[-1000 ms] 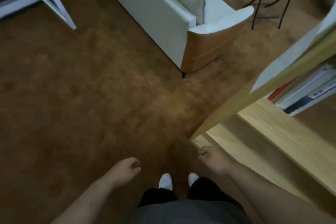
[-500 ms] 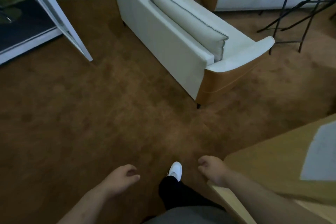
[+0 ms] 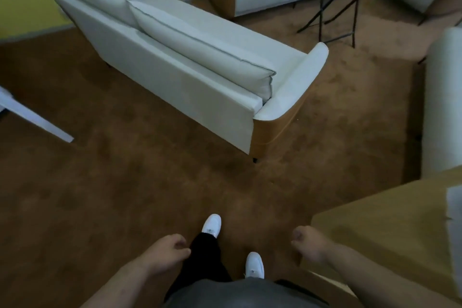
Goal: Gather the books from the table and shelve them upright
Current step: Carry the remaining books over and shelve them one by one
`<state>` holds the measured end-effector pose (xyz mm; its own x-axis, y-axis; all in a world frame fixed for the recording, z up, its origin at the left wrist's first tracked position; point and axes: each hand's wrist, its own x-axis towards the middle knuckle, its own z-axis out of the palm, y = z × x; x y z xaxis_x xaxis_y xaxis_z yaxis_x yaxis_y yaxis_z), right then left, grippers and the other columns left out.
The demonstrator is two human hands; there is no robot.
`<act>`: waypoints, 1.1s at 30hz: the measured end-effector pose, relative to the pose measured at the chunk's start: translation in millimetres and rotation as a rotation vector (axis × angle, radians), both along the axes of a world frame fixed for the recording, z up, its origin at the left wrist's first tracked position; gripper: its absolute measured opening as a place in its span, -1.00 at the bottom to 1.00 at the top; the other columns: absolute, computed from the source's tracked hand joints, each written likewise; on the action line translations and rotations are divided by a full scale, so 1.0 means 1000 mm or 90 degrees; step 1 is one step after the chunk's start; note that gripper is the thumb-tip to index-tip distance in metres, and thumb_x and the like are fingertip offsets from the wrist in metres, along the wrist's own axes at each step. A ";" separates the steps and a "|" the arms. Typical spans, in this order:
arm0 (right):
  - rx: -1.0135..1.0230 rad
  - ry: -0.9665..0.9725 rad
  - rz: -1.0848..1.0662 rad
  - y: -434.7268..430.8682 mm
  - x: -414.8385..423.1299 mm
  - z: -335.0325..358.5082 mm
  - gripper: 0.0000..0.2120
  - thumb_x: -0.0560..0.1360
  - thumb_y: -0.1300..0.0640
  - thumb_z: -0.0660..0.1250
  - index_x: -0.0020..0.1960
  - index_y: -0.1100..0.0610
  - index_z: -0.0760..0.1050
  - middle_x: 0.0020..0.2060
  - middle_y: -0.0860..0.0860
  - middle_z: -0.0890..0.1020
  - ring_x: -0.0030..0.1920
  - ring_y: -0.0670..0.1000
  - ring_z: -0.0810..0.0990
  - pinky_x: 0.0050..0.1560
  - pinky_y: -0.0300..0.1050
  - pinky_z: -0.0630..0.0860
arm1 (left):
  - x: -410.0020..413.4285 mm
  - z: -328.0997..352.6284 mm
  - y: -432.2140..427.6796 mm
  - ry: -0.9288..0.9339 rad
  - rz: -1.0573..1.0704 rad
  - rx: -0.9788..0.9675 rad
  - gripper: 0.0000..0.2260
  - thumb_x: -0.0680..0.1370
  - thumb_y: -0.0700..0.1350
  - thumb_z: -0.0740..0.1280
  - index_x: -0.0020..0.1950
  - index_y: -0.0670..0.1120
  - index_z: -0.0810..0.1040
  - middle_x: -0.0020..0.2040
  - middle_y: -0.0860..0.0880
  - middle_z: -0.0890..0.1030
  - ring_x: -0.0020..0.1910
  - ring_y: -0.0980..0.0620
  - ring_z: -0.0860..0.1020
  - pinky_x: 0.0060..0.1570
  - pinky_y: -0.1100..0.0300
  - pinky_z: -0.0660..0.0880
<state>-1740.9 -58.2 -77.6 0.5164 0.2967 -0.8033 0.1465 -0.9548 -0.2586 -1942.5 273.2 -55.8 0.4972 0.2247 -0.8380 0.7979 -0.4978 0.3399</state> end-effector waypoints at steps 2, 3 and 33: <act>-0.007 0.005 -0.041 0.005 0.006 -0.001 -0.82 0.64 0.06 0.26 0.20 0.03 0.52 0.12 0.00 0.59 0.16 -0.01 0.59 0.02 -0.24 0.51 | 0.032 0.002 0.022 -0.001 -0.056 0.004 -0.59 0.59 0.03 0.34 0.39 -0.11 0.49 0.32 -0.04 0.55 0.26 0.07 0.51 0.24 0.28 0.40; -0.011 0.006 -0.060 0.007 0.008 -0.002 -0.83 0.64 0.07 0.26 0.19 0.04 0.53 0.10 0.00 0.59 0.18 0.00 0.59 -0.02 -0.25 0.50 | 0.050 0.003 0.032 -0.006 -0.083 0.008 -0.59 0.59 0.05 0.34 0.38 -0.09 0.50 0.32 -0.03 0.55 0.25 0.08 0.52 0.23 0.28 0.40; -0.036 0.048 -0.389 -0.073 0.270 0.001 -0.67 0.64 0.03 0.22 0.36 0.08 0.50 0.30 0.03 0.57 0.29 0.03 0.55 0.26 -0.13 0.49 | 0.532 0.016 -0.073 -0.091 -0.429 0.000 -0.62 0.59 0.07 0.30 0.39 0.00 0.50 0.32 0.01 0.55 0.25 0.06 0.51 0.25 0.20 0.44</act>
